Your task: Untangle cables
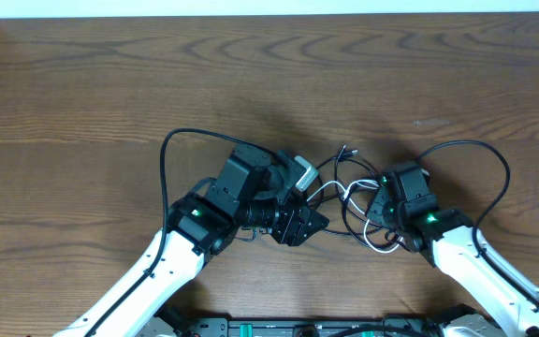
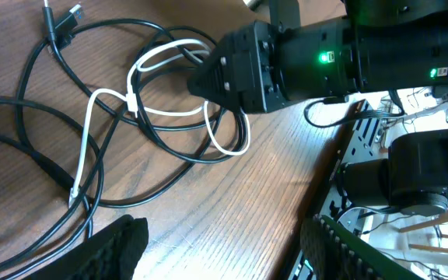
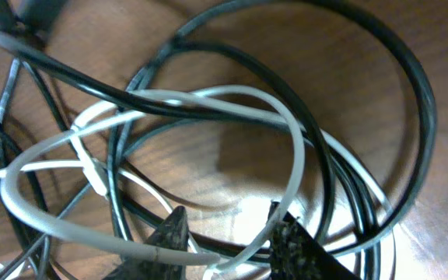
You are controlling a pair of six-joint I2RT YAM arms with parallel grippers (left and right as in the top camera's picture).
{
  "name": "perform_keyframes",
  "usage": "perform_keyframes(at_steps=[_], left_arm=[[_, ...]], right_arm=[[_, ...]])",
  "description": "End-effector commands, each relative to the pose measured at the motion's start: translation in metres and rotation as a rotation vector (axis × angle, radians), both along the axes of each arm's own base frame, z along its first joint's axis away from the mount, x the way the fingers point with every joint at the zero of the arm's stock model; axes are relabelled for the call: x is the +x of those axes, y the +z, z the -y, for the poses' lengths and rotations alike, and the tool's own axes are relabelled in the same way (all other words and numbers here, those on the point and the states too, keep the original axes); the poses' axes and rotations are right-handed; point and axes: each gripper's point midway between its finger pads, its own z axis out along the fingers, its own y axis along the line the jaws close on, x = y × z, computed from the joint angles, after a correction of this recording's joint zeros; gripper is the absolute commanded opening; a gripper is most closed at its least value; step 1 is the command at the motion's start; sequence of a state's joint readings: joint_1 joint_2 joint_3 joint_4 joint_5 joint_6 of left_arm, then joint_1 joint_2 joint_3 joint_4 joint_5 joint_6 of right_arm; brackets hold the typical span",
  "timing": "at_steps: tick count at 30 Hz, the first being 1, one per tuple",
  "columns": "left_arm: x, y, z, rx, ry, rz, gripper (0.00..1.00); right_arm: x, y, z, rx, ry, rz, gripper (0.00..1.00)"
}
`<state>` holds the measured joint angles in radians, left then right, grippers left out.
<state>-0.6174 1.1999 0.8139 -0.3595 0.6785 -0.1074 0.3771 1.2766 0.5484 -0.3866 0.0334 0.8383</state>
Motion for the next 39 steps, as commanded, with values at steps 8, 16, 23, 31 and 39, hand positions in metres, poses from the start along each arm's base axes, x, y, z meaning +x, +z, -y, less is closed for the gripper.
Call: perform_keyframes(at_steps=[8,16,23,31,39], left_arm=[[-0.004,-0.003,0.0,0.002,-0.014,-0.007,0.69],[-0.004,-0.003,0.0,0.004,-0.014,-0.01,0.69],[-0.008,-0.007,-0.003,0.024,-0.03,-0.014,0.69],[-0.006,-0.005,-0.002,0.017,-0.037,0.007,0.69],[0.009,0.013,0.009,-0.052,-0.035,0.108,0.82]], right_arm=[[0.009,-0.009,-0.023,0.076,0.118,0.022,0.01],[0.039,0.12,-0.099,0.451,0.398,0.344,0.01],[0.021,0.294,-0.122,0.584,0.657,0.752,0.01],[-0.036,0.419,-0.112,0.624,0.8,1.068,0.01],[-0.078,0.441,-0.106,0.711,0.861,1.094,0.01]])
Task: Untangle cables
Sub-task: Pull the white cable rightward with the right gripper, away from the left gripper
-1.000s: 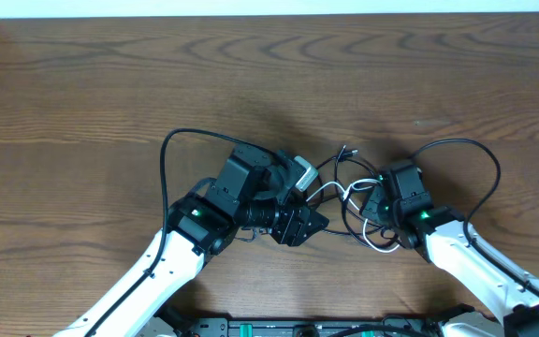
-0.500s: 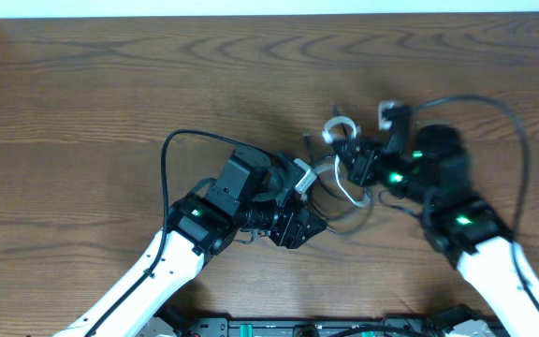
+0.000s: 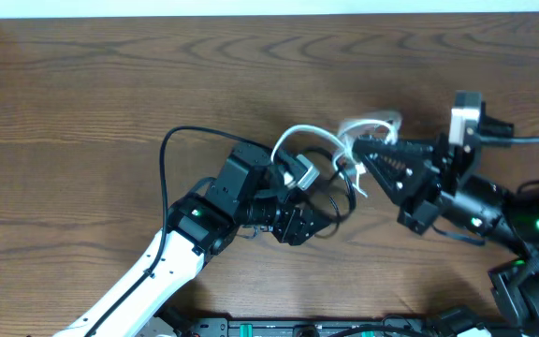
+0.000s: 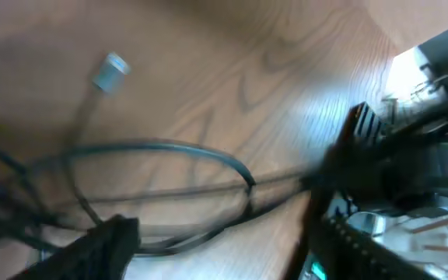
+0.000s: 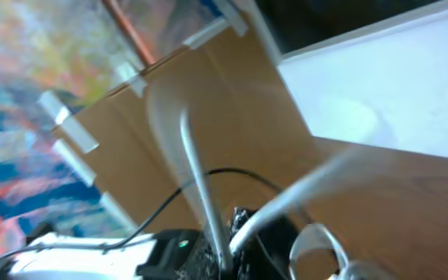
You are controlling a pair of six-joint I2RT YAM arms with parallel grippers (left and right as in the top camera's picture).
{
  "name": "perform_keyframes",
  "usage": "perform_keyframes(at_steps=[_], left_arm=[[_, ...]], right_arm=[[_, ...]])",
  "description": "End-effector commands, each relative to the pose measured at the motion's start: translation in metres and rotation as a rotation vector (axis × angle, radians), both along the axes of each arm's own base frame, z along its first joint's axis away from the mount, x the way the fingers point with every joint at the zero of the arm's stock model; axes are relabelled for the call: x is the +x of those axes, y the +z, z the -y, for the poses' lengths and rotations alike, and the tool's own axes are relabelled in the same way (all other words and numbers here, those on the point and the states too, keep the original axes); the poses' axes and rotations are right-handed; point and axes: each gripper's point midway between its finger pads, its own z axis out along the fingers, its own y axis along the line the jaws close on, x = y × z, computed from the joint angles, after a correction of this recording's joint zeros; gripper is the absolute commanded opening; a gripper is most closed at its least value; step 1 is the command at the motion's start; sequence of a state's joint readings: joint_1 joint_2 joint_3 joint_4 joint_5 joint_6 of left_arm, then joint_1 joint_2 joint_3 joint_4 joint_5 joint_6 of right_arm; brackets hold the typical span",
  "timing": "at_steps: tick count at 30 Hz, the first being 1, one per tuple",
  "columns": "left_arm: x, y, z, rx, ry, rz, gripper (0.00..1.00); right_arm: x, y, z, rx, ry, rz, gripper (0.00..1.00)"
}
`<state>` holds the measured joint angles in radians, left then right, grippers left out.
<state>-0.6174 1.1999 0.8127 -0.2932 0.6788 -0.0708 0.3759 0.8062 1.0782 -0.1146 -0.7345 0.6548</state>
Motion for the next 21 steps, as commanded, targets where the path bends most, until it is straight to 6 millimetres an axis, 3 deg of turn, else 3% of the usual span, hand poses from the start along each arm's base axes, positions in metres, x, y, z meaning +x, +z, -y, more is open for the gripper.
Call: perform_keyframes(at_steps=[1,4,10,12,15,18,21], left_arm=[[0.004,0.007,0.005,-0.032,-0.014,0.045,0.86],[0.014,0.014,0.007,-0.048,0.016,0.085,0.97],[0.021,0.018,0.008,-0.061,0.054,0.097,0.99],[0.021,0.018,0.008,-0.06,0.055,0.093,0.99],[0.02,0.016,0.007,-0.054,0.054,0.084,0.99],[0.017,0.011,0.005,-0.04,0.051,0.062,0.99],[0.013,0.007,0.003,-0.023,0.051,0.04,0.99]], right_arm=[[-0.021,0.01,-0.001,0.022,0.074,0.003,0.01],[-0.031,0.014,0.0,0.027,0.102,0.018,0.01],[-0.041,0.014,0.001,0.023,0.121,0.014,0.01],[-0.038,0.006,0.001,0.001,0.11,0.0,0.01],[-0.021,-0.02,0.007,-0.069,0.009,-0.066,0.01],[0.024,-0.079,0.045,-0.24,-0.343,-0.226,0.01],[0.05,-0.123,0.115,-0.403,-0.772,-0.352,0.01]])
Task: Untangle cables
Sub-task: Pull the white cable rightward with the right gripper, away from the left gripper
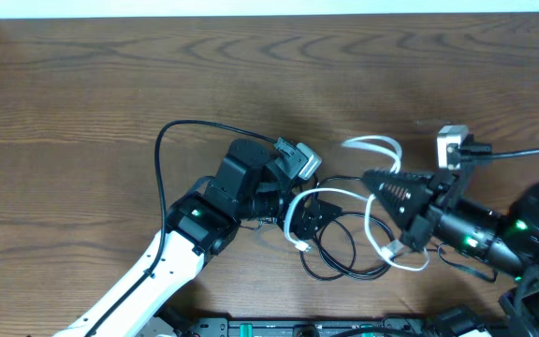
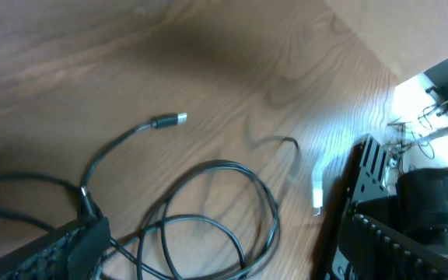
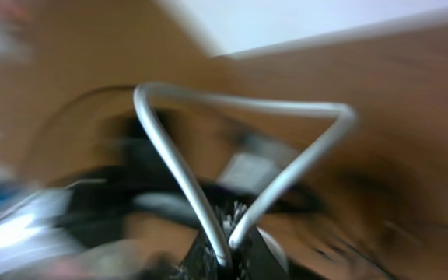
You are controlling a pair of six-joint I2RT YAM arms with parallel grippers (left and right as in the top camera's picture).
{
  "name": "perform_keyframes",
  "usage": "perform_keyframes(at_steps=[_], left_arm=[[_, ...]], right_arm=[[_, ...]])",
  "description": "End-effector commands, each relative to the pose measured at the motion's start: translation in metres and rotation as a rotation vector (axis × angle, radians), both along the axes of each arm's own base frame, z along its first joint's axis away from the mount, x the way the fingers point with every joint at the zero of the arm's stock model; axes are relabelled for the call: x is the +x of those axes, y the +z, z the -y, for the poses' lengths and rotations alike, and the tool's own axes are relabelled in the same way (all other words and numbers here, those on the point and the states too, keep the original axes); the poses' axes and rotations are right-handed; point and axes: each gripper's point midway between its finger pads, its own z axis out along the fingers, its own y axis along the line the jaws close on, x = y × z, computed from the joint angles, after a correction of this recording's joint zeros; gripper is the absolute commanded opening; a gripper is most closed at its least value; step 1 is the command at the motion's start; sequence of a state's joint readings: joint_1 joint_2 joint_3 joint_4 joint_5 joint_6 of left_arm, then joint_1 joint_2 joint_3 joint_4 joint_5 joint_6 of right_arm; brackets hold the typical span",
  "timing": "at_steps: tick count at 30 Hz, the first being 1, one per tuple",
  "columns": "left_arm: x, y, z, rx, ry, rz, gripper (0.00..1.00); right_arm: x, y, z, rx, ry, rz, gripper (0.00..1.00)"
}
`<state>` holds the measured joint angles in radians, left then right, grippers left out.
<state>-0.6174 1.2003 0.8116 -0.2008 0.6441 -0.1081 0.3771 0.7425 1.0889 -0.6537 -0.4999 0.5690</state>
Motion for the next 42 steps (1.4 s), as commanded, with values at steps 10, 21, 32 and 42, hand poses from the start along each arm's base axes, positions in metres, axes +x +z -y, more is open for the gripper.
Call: perform_keyframes(at_steps=[10,21,32,42], left_arm=[[-0.006,-0.012,-0.005,0.041,0.001,-0.042,0.99],[-0.008,-0.014,-0.007,0.051,0.001,-0.056,0.99],[-0.01,-0.016,-0.008,0.058,0.001,-0.066,0.99],[-0.013,-0.02,-0.01,0.072,0.001,-0.085,0.99]], right_arm=[[0.043,0.065,0.2,-0.387,-1.131,0.291,0.01],[0.058,0.051,0.273,-0.658,-1.374,0.198,0.01],[0.16,-0.046,0.342,-0.652,-1.226,-0.055,0.01],[0.176,-0.087,0.464,-0.452,-1.335,-0.171,0.01]])
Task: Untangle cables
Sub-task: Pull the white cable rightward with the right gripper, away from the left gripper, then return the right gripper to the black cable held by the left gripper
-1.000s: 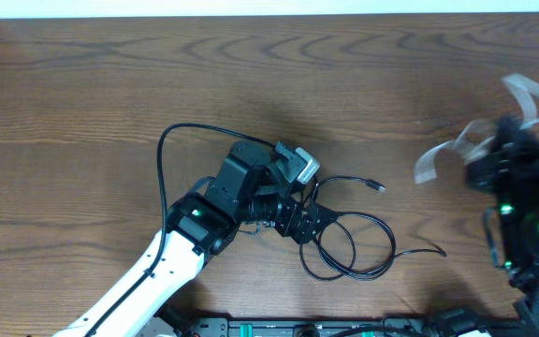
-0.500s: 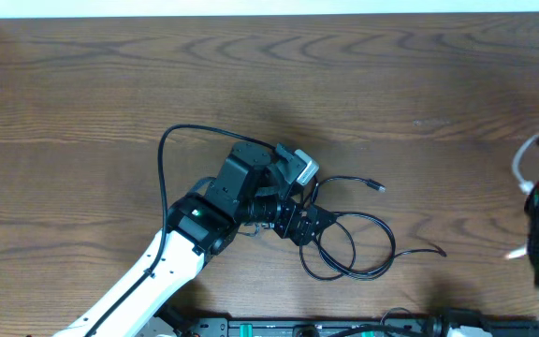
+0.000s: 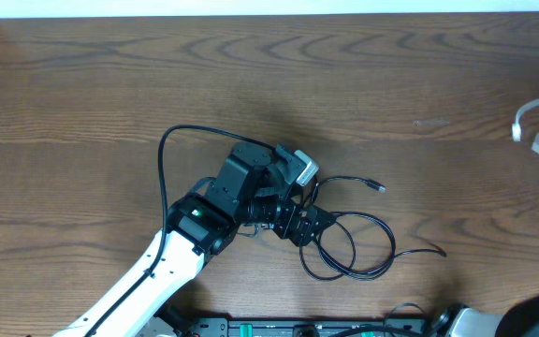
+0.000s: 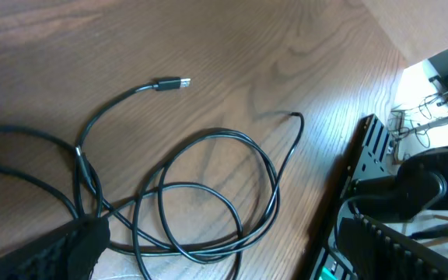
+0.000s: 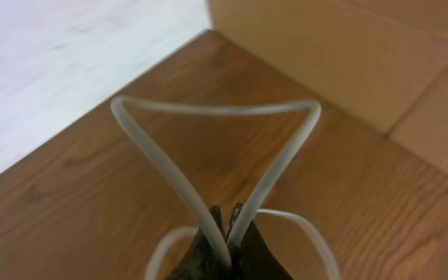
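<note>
The black cable (image 3: 349,251) lies in loose loops on the wooden table (image 3: 110,84), its USB plug (image 4: 173,83) and thin end (image 4: 298,117) lying free. My left gripper (image 3: 304,225) rests at the loops' left edge. In the left wrist view the left gripper (image 4: 220,233) is open, fingers wide apart, with cable strands running past the left fingertip (image 4: 84,237). The white cable (image 3: 530,120) hangs at the far right edge, apart from the black one. My right gripper (image 5: 225,214) is shut on the white cable (image 5: 208,109), which bends into a loop above the fingers.
A cardboard wall (image 5: 348,47) stands beyond the table corner in the right wrist view. The left arm (image 3: 171,253) reaches in from the bottom left. A black equipment rack (image 4: 395,194) lies past the table's front edge.
The right gripper, still shut on the white cable, has moved from beside the black loops to beyond the right edge of the overhead view. The white cable is now apart from the black one.
First both grippers sat at one tangle of black and white cable, the right fingers open around white strands. Then the right gripper was shut on the white cable, raised. Later it held it to the right, still looping by the black. Now the cables lie separate.
</note>
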You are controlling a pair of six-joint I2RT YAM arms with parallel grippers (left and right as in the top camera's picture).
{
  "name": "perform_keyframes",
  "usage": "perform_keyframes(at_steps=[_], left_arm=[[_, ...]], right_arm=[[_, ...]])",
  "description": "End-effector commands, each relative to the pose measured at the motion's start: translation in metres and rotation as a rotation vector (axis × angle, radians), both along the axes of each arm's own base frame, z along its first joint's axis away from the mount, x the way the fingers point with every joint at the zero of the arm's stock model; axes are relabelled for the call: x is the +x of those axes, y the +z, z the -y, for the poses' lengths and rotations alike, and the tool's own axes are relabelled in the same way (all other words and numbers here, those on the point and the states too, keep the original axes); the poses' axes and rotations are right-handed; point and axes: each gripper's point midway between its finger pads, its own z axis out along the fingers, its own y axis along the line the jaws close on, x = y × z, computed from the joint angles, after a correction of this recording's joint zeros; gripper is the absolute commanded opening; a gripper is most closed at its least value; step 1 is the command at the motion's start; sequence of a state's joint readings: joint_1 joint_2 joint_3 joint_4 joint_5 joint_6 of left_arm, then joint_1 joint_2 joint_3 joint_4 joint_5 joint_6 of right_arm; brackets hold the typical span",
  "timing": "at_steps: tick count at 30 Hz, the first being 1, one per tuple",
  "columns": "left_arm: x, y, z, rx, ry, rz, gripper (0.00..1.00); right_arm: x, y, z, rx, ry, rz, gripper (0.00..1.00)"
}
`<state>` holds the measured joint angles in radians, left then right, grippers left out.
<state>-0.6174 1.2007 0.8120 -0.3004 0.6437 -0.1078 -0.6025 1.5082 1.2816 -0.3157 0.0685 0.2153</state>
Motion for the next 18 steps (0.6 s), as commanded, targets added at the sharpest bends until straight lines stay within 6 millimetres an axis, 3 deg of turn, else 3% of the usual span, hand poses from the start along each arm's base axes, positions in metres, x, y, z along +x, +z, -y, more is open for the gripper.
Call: perform_keyframes(at_steps=[1,7,10,11,12,13,14,15,18], left_arm=[[-0.002,-0.004,-0.002,0.016,0.001,-0.007,0.99],[-0.01,-0.013,-0.007,0.051,0.0,-0.056,0.99],[-0.01,-0.014,-0.008,0.055,-0.002,-0.058,0.99],[-0.01,-0.014,-0.008,0.055,-0.002,-0.058,1.0],[-0.01,-0.014,-0.008,0.055,-0.002,-0.058,0.99],[-0.01,-0.014,-0.008,0.055,-0.002,-0.058,1.0],[-0.011,-0.014,-0.008,0.055,-0.002,-0.059,1.0],[-0.011,-0.014,-0.008,0.055,-0.002,-0.059,1.0],[-0.01,-0.014,-0.008,0.055,-0.002,-0.058,1.0]], right_arm=[[-0.001,0.02,0.032,0.067,-0.007,0.121,0.01],[-0.04,-0.016,0.093,0.136,-0.147,0.097,0.01],[-0.058,-0.037,0.11,0.203,-0.194,0.089,0.02],[-0.062,-0.043,0.114,0.232,-0.199,0.096,0.07],[-0.064,-0.048,0.117,0.257,-0.204,0.107,0.24],[-0.065,-0.052,0.118,0.288,-0.211,0.123,0.51],[-0.065,-0.056,0.119,0.314,-0.213,0.133,0.91],[-0.064,-0.059,0.118,0.337,-0.21,0.142,0.99],[-0.063,-0.069,0.108,0.417,-0.207,0.142,0.99]])
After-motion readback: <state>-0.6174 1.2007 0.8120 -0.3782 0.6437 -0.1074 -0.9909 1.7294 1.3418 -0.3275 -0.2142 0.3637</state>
